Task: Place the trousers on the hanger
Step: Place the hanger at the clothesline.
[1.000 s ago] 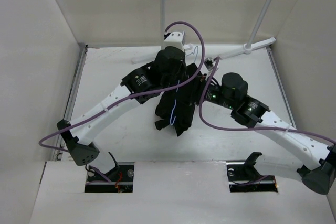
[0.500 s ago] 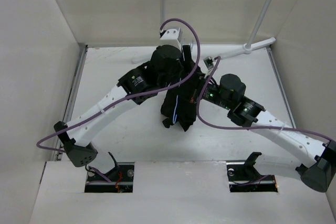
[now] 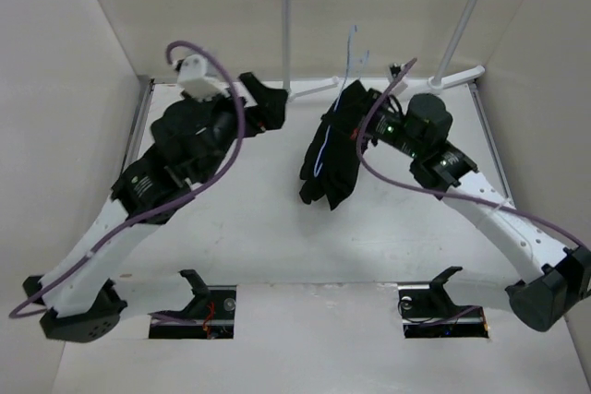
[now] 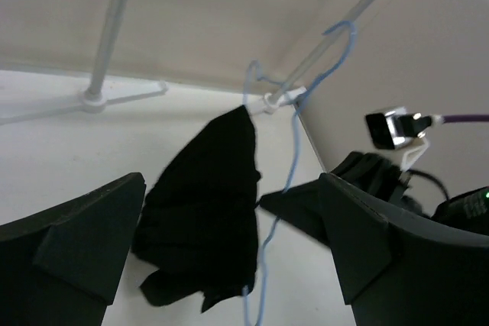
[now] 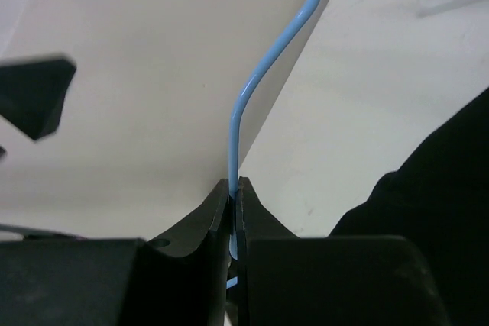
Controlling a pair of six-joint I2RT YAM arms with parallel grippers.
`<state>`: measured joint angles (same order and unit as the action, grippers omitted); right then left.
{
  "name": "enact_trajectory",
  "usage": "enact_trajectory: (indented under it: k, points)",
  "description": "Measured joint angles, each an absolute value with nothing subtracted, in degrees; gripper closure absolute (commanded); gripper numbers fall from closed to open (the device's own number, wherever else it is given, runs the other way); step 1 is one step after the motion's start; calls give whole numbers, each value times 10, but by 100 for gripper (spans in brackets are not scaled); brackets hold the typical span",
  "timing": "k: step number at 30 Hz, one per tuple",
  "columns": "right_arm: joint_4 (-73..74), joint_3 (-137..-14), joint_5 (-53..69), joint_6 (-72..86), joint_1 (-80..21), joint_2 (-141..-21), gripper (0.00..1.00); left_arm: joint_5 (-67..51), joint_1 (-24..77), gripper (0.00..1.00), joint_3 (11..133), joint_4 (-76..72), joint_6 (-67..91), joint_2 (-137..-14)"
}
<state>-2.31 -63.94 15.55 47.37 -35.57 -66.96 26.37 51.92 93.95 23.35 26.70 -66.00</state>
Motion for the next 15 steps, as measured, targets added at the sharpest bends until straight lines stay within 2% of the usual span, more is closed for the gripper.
enact_trajectory:
  k: [8, 12, 15]
  points:
    - [2, -884, 243, 477, -191, -840, 98, 286, 399, 0, 680, 263, 335, -456]
    - [39, -1035, 258, 476, -133, -943, 98, 242, 336, 0, 534, 300, 384, -415]
    - [74, -1135, 265, 476, -107, -1012, 98, 203, 294, 0, 468, 326, 407, -413]
